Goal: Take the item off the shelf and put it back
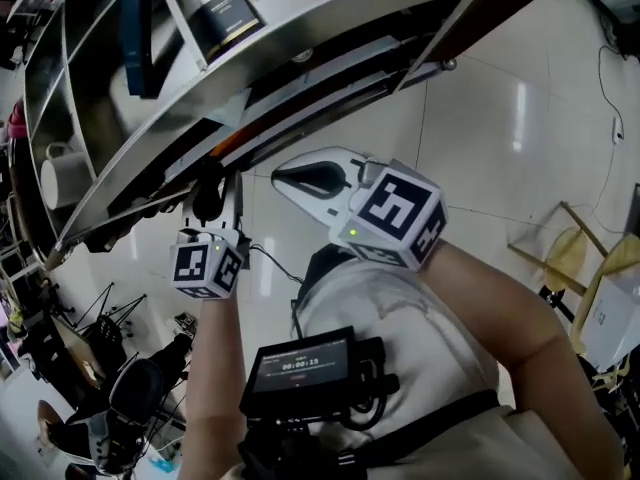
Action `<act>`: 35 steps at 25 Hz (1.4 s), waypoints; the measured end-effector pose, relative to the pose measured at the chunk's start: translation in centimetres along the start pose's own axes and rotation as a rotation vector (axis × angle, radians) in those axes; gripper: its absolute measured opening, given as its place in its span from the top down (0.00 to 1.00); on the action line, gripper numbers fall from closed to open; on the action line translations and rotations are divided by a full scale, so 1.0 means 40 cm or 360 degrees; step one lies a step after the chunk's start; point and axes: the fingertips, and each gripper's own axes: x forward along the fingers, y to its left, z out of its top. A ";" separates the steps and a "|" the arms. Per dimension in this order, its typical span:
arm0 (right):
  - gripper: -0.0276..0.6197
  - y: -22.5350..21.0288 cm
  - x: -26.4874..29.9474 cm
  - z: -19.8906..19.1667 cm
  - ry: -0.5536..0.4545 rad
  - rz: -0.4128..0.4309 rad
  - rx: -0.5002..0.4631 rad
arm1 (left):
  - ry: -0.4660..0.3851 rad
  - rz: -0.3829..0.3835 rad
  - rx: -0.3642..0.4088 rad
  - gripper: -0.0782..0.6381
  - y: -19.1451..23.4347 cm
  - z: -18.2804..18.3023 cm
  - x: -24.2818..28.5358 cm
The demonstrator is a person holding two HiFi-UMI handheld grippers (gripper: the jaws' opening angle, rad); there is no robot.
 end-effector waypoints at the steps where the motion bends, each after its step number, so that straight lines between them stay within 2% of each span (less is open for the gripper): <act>1: 0.95 0.016 -0.001 0.016 -0.0011 0.0024 -0.0014 | -0.0022 -0.0005 -0.0005 0.72 -0.007 0.018 -0.024; 7: 0.95 0.107 0.024 0.097 -0.0018 0.0175 -0.0172 | -0.0126 -0.0001 -0.0010 0.73 -0.019 0.098 -0.158; 12: 0.95 0.184 0.061 0.148 -0.0029 0.0292 -0.0290 | -0.0212 -0.0011 -0.0081 0.73 -0.038 0.179 -0.266; 19: 0.95 0.302 0.097 0.199 -0.0052 0.0488 -0.0411 | -0.0379 0.0088 -0.0116 0.73 -0.030 0.251 -0.402; 26: 0.95 0.394 0.112 0.209 -0.0058 0.0640 -0.0431 | -0.0453 0.0173 -0.0145 0.73 -0.045 0.241 -0.491; 28: 0.95 0.414 0.114 0.209 -0.0059 0.0667 -0.0450 | -0.0486 0.0213 -0.0128 0.81 -0.038 0.231 -0.518; 29: 0.95 0.423 0.115 0.209 -0.0060 0.0679 -0.0460 | -0.0501 0.0202 -0.0101 0.88 -0.046 0.231 -0.529; 33: 0.95 0.455 0.110 0.195 -0.0007 0.0718 -0.0473 | -0.0526 0.0054 0.0008 0.88 -0.122 0.247 -0.546; 35: 0.95 0.459 0.114 0.194 -0.0026 0.0724 -0.0491 | -0.0534 0.0049 -0.0005 0.88 -0.132 0.245 -0.548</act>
